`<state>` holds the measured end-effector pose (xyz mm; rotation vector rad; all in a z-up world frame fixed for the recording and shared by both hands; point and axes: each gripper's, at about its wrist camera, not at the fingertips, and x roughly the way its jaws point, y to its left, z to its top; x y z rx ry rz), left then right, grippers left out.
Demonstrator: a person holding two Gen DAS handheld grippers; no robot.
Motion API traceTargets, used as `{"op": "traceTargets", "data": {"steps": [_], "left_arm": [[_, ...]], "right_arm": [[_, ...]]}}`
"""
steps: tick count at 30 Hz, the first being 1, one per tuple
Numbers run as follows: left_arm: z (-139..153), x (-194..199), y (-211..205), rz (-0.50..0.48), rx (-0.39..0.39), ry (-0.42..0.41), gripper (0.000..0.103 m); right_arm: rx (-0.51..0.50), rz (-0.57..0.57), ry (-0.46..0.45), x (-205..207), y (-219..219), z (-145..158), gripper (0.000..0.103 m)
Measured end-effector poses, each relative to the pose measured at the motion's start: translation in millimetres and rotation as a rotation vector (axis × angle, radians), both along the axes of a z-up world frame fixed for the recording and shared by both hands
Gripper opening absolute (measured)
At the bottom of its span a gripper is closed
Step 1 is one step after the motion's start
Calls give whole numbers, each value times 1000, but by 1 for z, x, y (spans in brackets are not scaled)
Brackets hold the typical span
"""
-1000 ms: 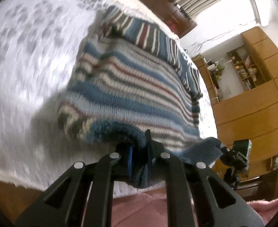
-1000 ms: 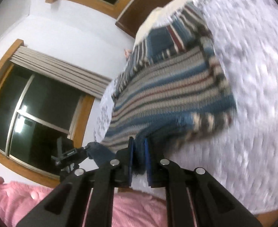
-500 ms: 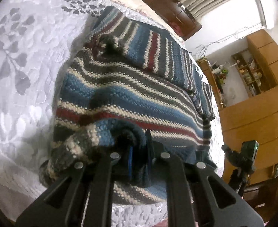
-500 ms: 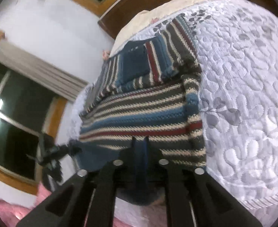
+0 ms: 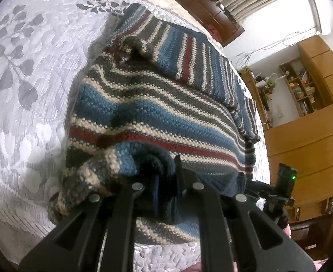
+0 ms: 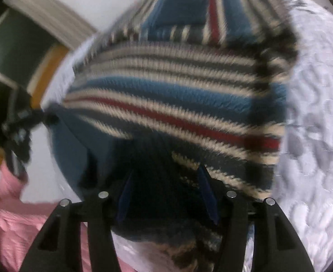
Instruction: Fold small clothes
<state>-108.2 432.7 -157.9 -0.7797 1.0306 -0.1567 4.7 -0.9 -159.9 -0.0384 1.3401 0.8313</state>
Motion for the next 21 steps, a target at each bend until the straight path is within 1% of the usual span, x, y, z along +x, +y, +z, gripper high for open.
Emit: {"op": "traceTargets", "data": {"steps": [1, 2, 3, 4, 5, 7, 9, 10, 12, 15, 16, 18, 20, 21], "left_arm": [[0, -1, 0, 4, 1, 1, 10], [0, -2, 0, 7, 2, 2, 10], [0, -3, 0, 9, 4, 2, 10], [0, -4, -1, 13, 7, 2, 10], [1, -4, -2, 16, 10, 1, 10], [2, -5, -3, 24, 16, 0, 10], [6, -6, -3, 31, 19, -8, 10], [10, -6, -3, 33, 23, -16, 10], [18, -6, -3, 37, 33, -34, 10], [29, -5, 3, 67, 55, -70, 10], [31, -4, 9, 83, 43, -79, 10], [30, 1, 15, 99, 19, -83, 10], [21, 9, 16, 97, 21, -64, 10], [16, 12, 14, 94, 31, -51, 10]], "right_arm": [[-19, 30, 0, -3, 6, -5, 48], [-32, 47, -14, -6, 9, -5, 41], [-30, 64, -22, -8, 12, -4, 25], [-11, 73, -13, -9, 13, -1, 16], [8, 74, -5, -10, 12, 1, 10], [21, 76, -38, -12, 10, 10, 10], [49, 44, -68, -10, 1, 25, 10], [77, 22, -71, -7, -5, 33, 10], [190, -48, -81, 3, -27, 57, 10], [255, -141, -111, 16, -51, 74, 10], [278, -180, -108, 22, -59, 75, 10], [278, -223, -85, 32, -66, 67, 10], [217, -239, -61, 38, -62, 49, 10], [164, -244, -45, 41, -57, 35, 10]]}}
